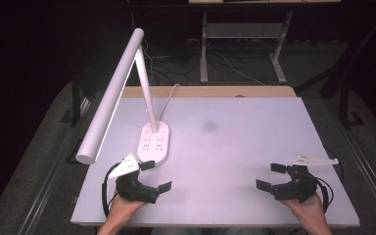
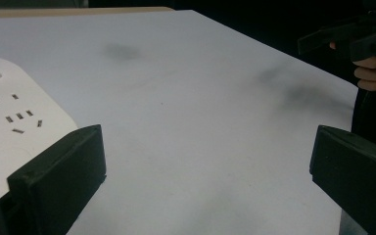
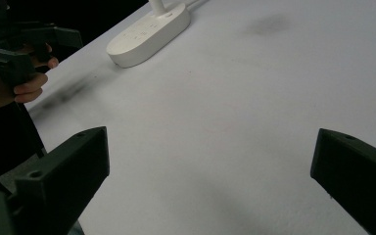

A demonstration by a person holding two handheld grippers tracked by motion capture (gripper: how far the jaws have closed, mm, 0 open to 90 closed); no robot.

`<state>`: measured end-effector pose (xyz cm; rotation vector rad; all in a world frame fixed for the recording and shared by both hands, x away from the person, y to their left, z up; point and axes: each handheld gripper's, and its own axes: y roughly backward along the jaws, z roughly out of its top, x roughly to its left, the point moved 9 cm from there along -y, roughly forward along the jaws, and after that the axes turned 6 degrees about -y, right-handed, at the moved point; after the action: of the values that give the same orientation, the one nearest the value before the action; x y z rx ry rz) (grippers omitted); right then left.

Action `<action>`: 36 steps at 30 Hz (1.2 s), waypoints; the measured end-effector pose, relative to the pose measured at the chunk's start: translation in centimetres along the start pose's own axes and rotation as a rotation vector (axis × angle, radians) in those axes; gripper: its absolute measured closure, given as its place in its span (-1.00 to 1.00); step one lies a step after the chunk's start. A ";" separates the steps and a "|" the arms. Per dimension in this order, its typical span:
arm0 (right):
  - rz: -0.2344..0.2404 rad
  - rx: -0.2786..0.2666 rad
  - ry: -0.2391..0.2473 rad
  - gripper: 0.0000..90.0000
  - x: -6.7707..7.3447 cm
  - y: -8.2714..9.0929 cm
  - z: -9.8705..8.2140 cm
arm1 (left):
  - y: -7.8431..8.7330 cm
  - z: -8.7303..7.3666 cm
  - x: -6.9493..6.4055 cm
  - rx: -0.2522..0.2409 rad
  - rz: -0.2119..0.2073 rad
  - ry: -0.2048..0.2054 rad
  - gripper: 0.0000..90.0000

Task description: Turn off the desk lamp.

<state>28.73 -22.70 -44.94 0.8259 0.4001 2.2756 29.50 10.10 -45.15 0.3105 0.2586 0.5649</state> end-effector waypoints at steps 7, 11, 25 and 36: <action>0.004 0.011 0.000 -0.98 0.1 -0.1 0.0 | 0.1 0.0 -0.1 0.001 -0.004 -0.008 -1.00; 0.005 0.020 0.005 -0.98 0.2 -0.1 0.1 | 0.0 -0.1 -0.2 0.003 -0.006 -0.007 -1.00; 0.012 0.057 0.022 -0.98 0.7 -0.8 1.3 | 0.2 -0.1 0.0 -0.001 -0.002 0.006 -1.00; 0.025 0.092 0.059 -0.98 1.6 -1.9 3.3 | 0.2 -0.3 0.2 0.004 0.001 0.014 -1.00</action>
<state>30.95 -20.02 -42.66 0.8147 0.5280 2.3231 29.48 10.46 -45.37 0.3111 0.2731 0.5678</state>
